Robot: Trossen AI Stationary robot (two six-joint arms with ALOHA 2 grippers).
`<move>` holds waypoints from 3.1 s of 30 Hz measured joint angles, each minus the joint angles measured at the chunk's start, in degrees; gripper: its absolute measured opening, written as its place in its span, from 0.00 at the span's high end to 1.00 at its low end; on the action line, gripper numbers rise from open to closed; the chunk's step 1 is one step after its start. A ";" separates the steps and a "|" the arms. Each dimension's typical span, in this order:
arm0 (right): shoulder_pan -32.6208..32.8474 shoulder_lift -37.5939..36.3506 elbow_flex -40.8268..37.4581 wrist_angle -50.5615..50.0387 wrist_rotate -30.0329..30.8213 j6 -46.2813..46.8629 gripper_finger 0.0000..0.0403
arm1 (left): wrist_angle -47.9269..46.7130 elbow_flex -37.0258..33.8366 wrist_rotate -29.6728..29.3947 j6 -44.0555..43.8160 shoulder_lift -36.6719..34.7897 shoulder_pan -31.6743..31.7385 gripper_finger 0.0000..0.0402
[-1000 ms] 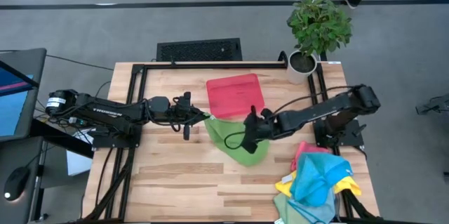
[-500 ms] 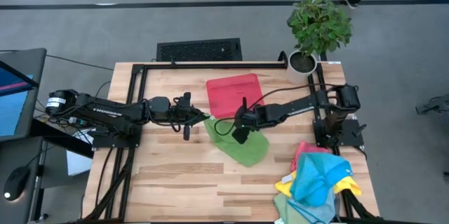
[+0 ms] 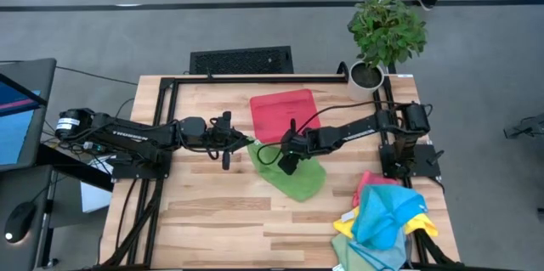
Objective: Fold microfiber towels
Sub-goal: Fold the green microfiber cloth
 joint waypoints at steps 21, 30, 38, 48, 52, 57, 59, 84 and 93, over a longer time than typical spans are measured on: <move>-0.38 1.29 0.03 1.54 -1.39 -2.55 0.56 | 0.02 0.00 -0.02 -0.17 0.00 -0.02 1.00; -0.46 1.45 -0.02 2.71 -2.57 -3.97 0.58 | 0.11 0.00 -0.02 -0.20 0.00 -0.02 1.00; -0.49 1.41 0.00 2.59 -2.59 -6.18 0.89 | 0.09 0.00 -1.33 -0.20 0.00 -0.02 1.00; -0.19 0.08 2.02 0.44 -1.65 -8.06 0.98 | 0.05 0.00 -1.33 -0.22 0.00 -0.02 1.00; 0.85 -4.28 3.11 -0.86 1.56 -8.89 0.98 | 0.08 0.00 -1.31 -0.70 0.00 -0.02 1.00; 2.27 -13.29 3.32 -4.98 8.14 -9.94 0.99 | 0.32 -0.02 -1.31 -0.68 -0.18 -0.02 1.00; 2.44 -16.70 3.32 -7.46 10.64 -10.00 0.99 | 1.02 -0.02 -1.47 -0.50 -0.52 0.04 1.00; 4.98 -40.51 8.59 -12.95 31.22 -25.65 0.99 | -35.52 26.67 -7.23 21.65 -3.88 5.14 1.00; 17.87 -40.06 13.64 -14.65 40.81 -26.87 0.99 | -45.16 33.21 -7.49 16.71 -3.86 0.84 1.00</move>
